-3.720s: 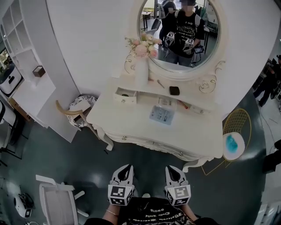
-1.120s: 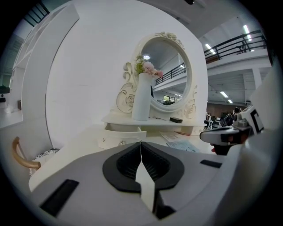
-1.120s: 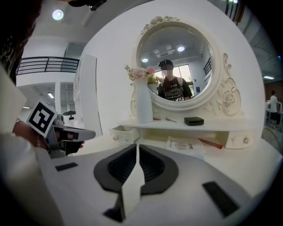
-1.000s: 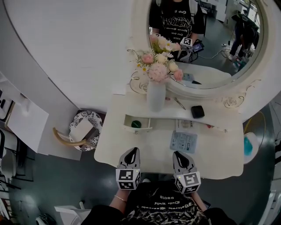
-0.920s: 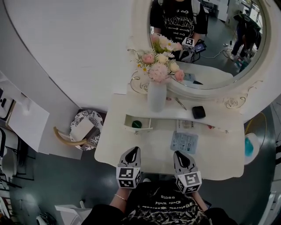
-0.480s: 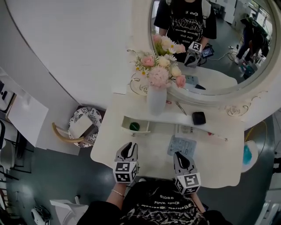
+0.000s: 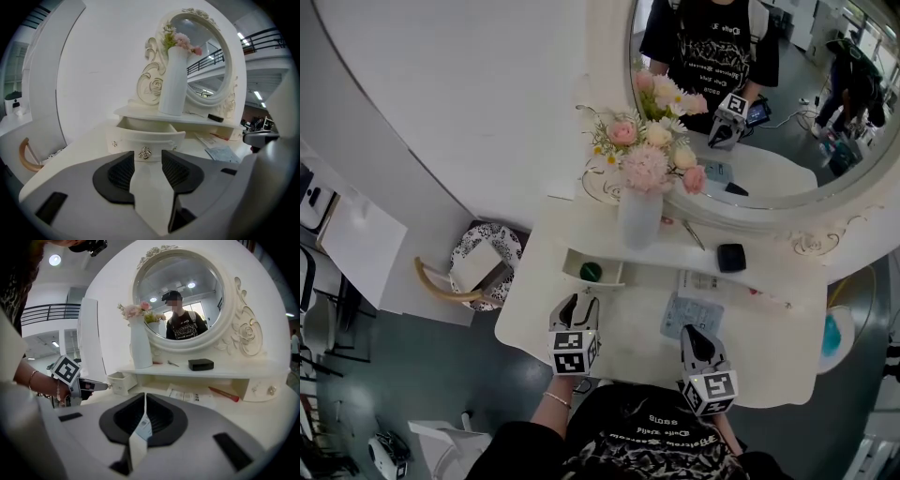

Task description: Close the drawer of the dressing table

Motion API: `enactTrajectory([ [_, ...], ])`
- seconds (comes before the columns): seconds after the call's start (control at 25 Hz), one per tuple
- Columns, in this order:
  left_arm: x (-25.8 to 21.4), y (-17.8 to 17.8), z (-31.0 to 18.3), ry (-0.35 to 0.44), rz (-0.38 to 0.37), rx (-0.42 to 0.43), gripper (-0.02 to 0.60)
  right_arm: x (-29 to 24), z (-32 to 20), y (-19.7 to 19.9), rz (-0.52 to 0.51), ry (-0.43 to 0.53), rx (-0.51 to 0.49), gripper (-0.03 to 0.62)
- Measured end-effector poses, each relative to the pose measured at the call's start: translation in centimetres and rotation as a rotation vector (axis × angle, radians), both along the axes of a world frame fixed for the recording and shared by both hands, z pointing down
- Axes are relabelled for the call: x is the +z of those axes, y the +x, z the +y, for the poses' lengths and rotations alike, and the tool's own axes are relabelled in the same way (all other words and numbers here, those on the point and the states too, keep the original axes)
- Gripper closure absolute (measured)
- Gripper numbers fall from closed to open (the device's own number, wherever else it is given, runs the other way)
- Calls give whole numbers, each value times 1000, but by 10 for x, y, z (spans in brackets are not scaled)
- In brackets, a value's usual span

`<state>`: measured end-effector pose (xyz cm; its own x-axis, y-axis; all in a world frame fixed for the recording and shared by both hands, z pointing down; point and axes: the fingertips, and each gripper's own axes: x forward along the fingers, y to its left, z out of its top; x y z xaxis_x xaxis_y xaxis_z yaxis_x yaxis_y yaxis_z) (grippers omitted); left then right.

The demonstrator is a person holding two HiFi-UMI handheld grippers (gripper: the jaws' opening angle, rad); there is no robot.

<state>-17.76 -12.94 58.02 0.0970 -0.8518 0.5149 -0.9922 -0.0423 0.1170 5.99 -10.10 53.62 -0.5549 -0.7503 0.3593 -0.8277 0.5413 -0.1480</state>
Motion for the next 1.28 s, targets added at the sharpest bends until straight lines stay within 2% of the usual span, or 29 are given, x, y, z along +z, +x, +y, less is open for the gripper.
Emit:
enactTrajectory([
  [0.24, 5, -4, -10, -15, -11, -6, 403, 2, -2, -2, -8, -16, -24, 580],
  [0.68, 11, -3, -16, -40, -47, 1, 410, 1, -12, 4, 4, -11, -1, 580],
  [0.8, 13, -5, -17, -44, -53, 3, 458, 1, -13, 4, 5, -11, -1, 580],
  [1.28, 14, -3, -22, -54, -65, 47, 480, 8, -8, -8, 11, -48, -64, 580],
])
